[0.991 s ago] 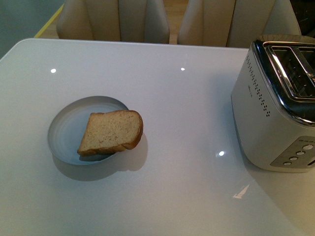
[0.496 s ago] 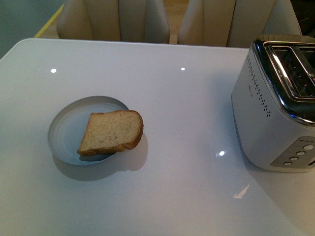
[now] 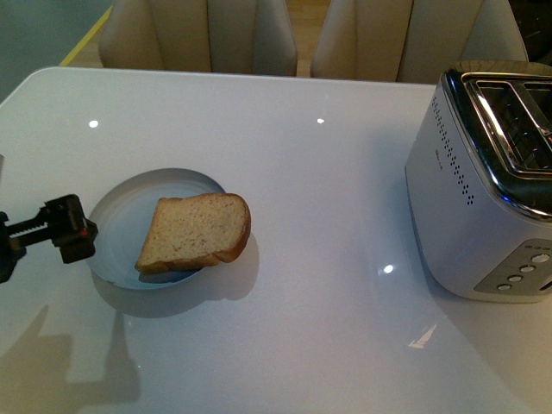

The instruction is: Left arm holds plate, right arm toasts bread

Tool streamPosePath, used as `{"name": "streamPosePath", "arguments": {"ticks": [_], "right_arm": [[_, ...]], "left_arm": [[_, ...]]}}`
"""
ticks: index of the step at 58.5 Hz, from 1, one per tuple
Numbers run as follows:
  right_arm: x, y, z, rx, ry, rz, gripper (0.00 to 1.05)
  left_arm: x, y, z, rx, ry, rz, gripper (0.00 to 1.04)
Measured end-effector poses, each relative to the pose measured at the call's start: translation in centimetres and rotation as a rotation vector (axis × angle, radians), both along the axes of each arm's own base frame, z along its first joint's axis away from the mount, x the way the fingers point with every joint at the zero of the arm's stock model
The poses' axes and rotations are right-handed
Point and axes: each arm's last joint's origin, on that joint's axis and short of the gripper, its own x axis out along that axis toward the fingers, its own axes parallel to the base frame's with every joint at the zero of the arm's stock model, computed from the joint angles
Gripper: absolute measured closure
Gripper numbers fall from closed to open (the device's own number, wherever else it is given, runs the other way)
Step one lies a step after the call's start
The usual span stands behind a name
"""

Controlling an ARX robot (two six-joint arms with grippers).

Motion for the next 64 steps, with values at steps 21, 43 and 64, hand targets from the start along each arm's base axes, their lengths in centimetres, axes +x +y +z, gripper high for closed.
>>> {"name": "streamPosePath", "arguments": {"ticks": [21, 43, 64], "right_arm": [[0.0, 0.0, 0.0, 0.000, 0.000, 0.000, 0.09], [0.0, 0.0, 0.0, 0.000, 0.000, 0.000, 0.09], [0.0, 0.0, 0.0, 0.000, 0.000, 0.000, 0.09]], "left_arm": [[2.1, -0.7, -3.4, 0.005, 0.084, 0.030, 0.07], [3.5, -2.0, -4.1, 0.058, 0.124, 0.023, 0.52], [2.3, -2.1, -3.6, -0.196, 0.196, 0.113, 1.02]]}}
